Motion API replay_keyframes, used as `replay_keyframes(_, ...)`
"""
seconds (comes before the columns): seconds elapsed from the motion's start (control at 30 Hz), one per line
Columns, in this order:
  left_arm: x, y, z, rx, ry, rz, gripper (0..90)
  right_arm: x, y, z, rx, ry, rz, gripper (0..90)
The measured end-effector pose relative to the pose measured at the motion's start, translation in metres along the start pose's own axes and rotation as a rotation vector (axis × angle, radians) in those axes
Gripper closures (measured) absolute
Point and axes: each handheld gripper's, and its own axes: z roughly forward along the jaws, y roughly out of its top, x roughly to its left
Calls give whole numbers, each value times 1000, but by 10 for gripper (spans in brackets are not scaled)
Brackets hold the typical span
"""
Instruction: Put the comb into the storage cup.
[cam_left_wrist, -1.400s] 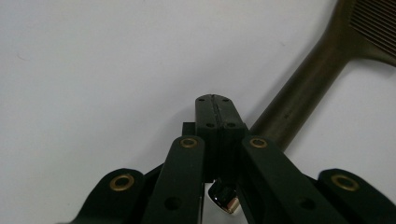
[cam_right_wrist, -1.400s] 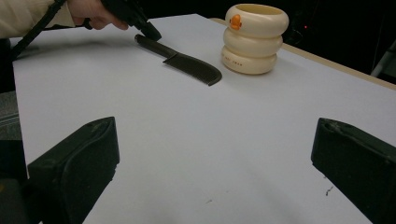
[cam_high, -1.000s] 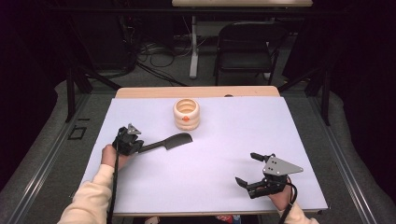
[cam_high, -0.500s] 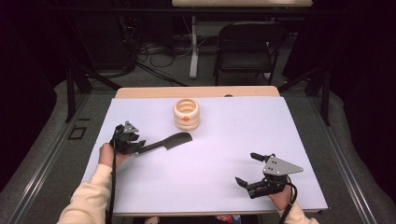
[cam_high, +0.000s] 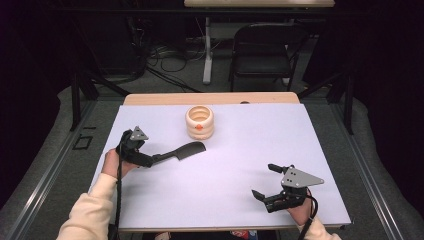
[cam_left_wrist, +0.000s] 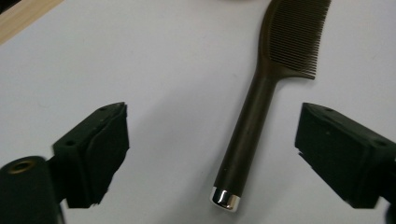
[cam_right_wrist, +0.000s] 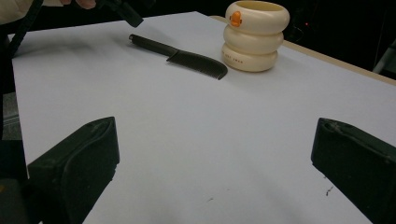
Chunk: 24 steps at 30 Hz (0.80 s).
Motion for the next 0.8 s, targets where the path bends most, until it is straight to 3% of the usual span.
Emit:
replay_keyframes(0.17, -5, 4, -4, 6, 12, 43, 3, 0, 0, 1, 3, 1, 5, 3)
replay_keyframes(0.37, -12, 9, -2, 36, 12, 111, 0, 0, -1, 1, 6, 2, 7, 4)
replay_keyframes(0.8, -18, 21, 6, 103, -22, 177, 0, 0, -1, 2, 8, 6, 13, 3)
